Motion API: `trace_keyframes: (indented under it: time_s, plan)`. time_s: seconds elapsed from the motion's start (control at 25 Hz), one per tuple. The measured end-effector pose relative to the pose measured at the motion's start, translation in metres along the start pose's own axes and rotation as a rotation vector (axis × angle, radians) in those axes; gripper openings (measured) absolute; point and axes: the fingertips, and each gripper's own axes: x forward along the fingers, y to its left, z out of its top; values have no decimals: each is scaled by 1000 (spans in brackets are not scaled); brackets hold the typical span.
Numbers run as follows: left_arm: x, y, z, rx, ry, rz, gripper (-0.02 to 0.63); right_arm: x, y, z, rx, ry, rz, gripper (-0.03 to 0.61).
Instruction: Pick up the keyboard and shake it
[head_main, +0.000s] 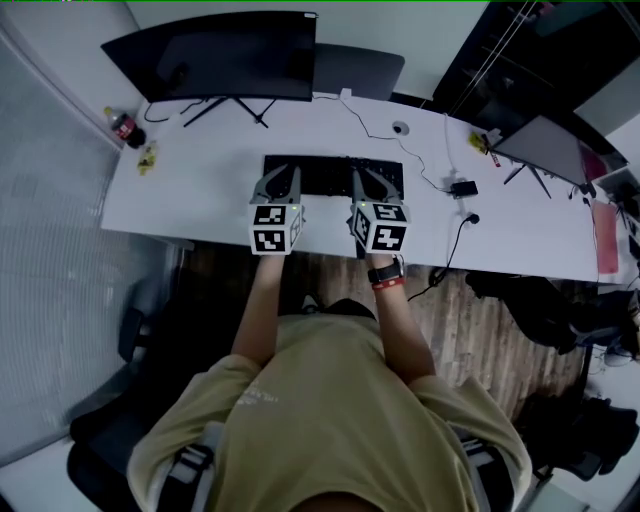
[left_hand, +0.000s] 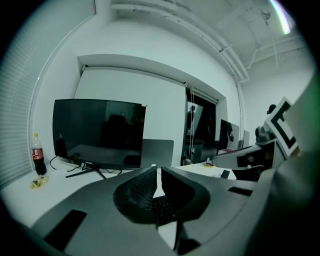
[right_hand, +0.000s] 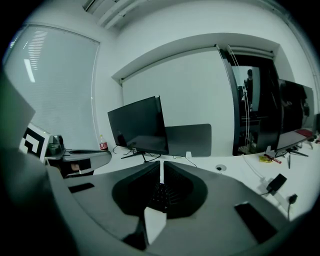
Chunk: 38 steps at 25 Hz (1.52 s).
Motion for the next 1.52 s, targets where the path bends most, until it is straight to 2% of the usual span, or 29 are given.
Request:
trace_keyframes:
  time_s: [0.24,0.44,0.76,0.92,1.04,1.32,1.52]
  plan:
    - [14,6,-14,3,44,-16,25,11,-11,-12,23,36,-15,26]
    - [33,10,-24,10,87,-25,81,27,-33,-17,42,51,-31,31]
    - [90,34,-41,1,155,7,181,83,-58,-20,28,90,31,108]
    - [110,47,-48,-19,187,30,199,110,-70,-21,30,117,44,125]
    - [120,56,-58,-29,217,35,207,124,-78,-31,26,156,47,159]
    - [138,83,-68,-59,273,41,273,151,-95,-38,5,205,32,210]
    - [147,98,-87,-82,341,37,313,165,-109,-52,51,241,30,234]
